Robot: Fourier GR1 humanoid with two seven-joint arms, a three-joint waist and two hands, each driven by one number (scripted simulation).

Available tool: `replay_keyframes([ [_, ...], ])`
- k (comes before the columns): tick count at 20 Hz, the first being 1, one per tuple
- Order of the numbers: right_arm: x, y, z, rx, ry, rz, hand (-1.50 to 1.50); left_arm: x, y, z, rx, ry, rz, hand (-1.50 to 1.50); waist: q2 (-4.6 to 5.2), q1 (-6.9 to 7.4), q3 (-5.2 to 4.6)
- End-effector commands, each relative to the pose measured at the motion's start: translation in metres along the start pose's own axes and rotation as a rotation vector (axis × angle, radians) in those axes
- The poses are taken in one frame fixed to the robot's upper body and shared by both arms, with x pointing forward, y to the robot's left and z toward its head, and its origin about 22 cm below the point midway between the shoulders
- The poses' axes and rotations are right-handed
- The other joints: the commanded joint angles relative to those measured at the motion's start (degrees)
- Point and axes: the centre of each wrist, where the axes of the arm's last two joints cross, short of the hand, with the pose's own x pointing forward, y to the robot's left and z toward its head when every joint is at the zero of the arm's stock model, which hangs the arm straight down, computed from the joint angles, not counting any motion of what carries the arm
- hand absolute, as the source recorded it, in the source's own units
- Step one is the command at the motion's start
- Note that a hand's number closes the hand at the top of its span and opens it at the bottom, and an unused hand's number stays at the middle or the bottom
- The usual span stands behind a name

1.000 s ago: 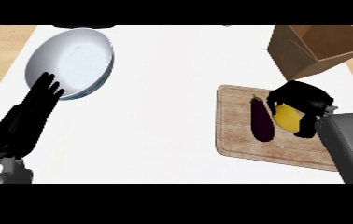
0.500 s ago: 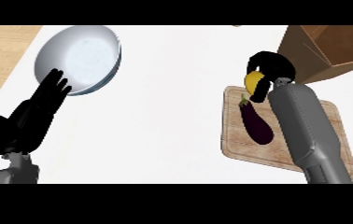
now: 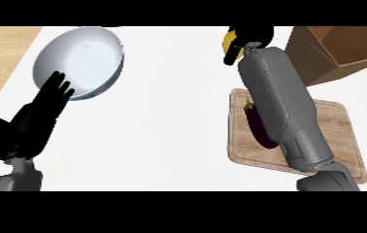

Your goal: Pick the lemon from the cutting board and place it in the cardboard box

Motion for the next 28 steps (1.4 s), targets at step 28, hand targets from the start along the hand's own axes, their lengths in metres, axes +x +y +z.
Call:
replay_keyframes([
  [28,-0.113,-0.105,-0.056,-0.428,0.272,-0.028,1.50,0.008,-0.003,-0.001,0.010,0.024,-0.011,0.00,0.25,-0.88,-0.04],
])
